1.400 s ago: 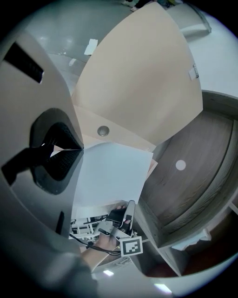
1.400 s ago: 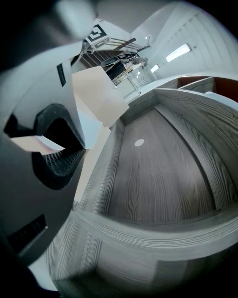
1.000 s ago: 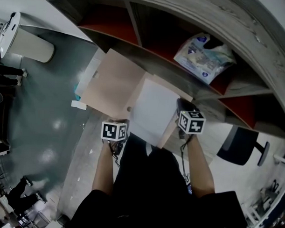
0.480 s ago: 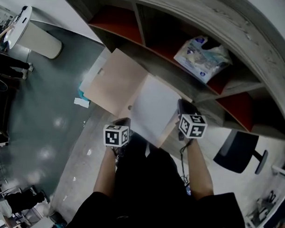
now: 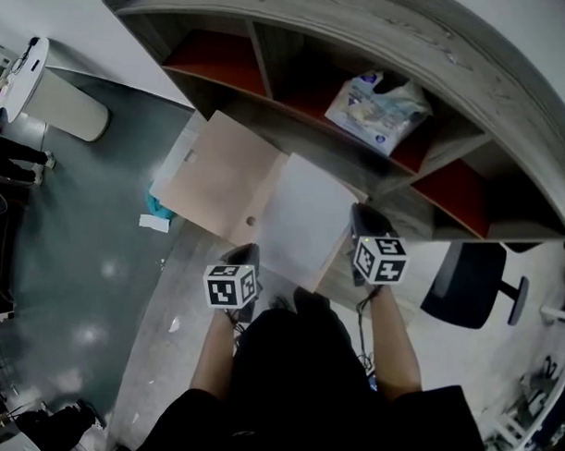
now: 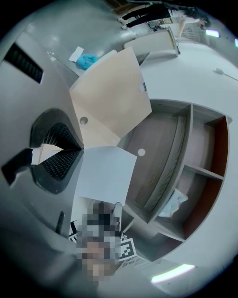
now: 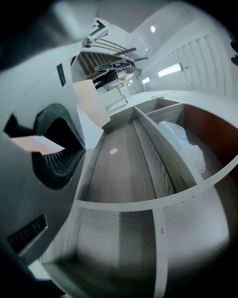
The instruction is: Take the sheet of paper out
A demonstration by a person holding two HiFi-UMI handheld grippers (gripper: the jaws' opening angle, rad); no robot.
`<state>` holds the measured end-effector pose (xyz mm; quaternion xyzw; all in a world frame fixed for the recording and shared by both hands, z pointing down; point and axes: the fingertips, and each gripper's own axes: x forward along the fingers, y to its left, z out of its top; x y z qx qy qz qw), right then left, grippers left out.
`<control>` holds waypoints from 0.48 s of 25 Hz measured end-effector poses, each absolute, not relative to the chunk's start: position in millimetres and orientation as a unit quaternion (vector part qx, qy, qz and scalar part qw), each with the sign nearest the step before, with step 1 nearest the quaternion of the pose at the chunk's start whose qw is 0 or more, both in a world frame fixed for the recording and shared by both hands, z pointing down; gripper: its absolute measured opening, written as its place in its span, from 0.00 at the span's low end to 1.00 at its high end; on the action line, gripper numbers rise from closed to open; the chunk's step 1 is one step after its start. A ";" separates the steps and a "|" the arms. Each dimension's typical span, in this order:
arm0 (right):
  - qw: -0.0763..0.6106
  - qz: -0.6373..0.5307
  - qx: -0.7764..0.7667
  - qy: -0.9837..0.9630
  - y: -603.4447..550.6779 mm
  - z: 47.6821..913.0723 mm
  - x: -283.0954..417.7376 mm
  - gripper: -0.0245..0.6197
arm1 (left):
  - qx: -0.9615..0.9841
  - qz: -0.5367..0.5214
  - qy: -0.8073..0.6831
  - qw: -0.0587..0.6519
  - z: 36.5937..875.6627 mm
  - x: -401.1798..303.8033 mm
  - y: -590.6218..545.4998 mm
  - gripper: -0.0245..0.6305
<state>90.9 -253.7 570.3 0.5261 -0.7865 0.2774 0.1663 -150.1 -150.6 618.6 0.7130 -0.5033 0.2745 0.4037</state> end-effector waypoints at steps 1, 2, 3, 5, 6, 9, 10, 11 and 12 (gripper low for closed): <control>0.166 0.270 0.532 -0.785 -250.3 565.8 92.2 0.06 | 0.717 0.271 -0.502 0.401 616.0 -149.2 -150.1 0.11; 0.165 0.263 0.539 -0.783 -246.3 561.1 93.2 0.06 | 0.721 0.268 -0.501 0.397 613.6 -148.2 -149.3 0.10; 0.164 0.257 0.545 -0.781 -241.3 556.2 94.0 0.06 | 0.724 0.264 -0.500 0.394 611.3 -146.8 -147.5 0.11; 0.162 0.245 0.556 -0.777 -229.2 547.0 95.3 0.06 | 0.733 0.259 -0.496 0.386 606.1 -142.4 -142.5 0.11; 0.162 0.239 0.562 -0.775 -223.3 542.5 95.6 0.06 | 0.739 0.257 -0.492 0.381 603.3 -139.8 -140.3 0.11; 0.156 0.222 0.575 -0.772 -209.5 528.9 95.1 0.06 | 0.756 0.250 -0.485 0.363 594.6 -135.1 -135.1 0.11; 0.154 0.216 0.579 -0.771 -205.2 524.0 94.9 0.06 | 0.760 0.246 -0.484 0.358 590.8 -134.6 -133.1 0.10; 0.152 0.210 0.582 -0.771 -200.7 519.0 94.6 0.06 | 0.763 0.241 -0.485 0.353 586.5 -134.5 -130.8 0.11; 0.150 0.203 0.586 -0.770 -196.1 513.9 94.3 0.06 | 0.766 0.236 -0.486 0.348 582.3 -134.8 -128.2 0.11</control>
